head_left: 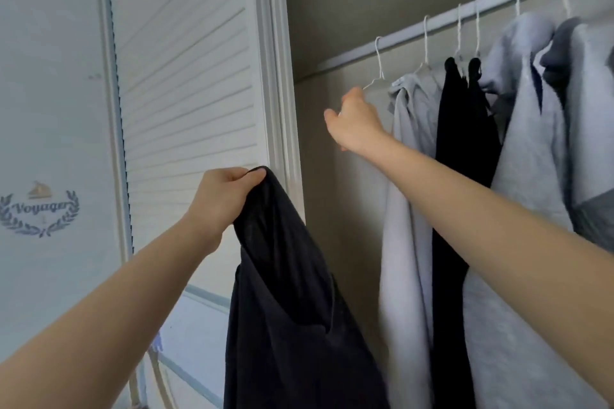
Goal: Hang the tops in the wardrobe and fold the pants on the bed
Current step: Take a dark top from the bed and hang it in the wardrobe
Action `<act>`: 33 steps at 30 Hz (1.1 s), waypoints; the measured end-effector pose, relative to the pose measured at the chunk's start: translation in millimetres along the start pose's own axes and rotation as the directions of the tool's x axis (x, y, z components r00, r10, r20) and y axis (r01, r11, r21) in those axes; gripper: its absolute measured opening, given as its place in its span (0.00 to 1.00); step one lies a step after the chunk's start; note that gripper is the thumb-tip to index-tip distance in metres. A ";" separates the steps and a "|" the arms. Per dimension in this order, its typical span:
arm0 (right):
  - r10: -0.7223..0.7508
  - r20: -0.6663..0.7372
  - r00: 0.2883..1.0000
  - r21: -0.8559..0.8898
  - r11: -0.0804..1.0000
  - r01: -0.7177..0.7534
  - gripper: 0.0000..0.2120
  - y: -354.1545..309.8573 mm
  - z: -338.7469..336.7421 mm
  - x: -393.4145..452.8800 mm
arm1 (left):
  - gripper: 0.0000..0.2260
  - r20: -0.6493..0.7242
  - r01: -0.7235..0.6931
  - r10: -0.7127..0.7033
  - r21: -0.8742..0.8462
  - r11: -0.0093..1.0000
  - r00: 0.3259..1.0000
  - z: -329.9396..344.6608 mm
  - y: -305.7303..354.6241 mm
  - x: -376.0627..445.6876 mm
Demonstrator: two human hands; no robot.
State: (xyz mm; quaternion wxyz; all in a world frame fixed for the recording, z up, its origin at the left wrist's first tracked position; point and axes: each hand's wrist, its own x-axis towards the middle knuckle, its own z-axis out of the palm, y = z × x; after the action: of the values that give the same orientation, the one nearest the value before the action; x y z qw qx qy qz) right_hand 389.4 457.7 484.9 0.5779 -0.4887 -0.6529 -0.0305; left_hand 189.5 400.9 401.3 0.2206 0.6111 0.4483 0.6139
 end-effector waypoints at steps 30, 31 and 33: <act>0.244 0.125 0.962 0.449 0.850 -0.274 0.09 16.3 19.8 11.4 | 0.15 -0.148 -0.111 0.138 0.182 0.977 0.979 11.8 -14.3 20.2; 0.240 0.169 0.956 0.483 0.825 -0.293 0.07 17.0 12.8 -14.7 | 0.16 -0.136 -0.090 0.114 0.170 0.981 0.984 11.8 -13.6 16.7; 0.199 0.254 0.947 0.539 0.783 -0.309 0.06 22.0 -2.3 -64.7 | 0.15 -0.085 -0.052 0.066 0.155 0.987 0.994 10.5 -14.8 10.1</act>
State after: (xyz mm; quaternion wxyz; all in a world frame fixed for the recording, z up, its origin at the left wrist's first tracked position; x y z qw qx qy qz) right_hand 396.4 428.7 423.4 0.6337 -0.3768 -0.6100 0.2904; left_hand 193.8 419.5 393.2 0.1345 0.6109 0.4850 0.6111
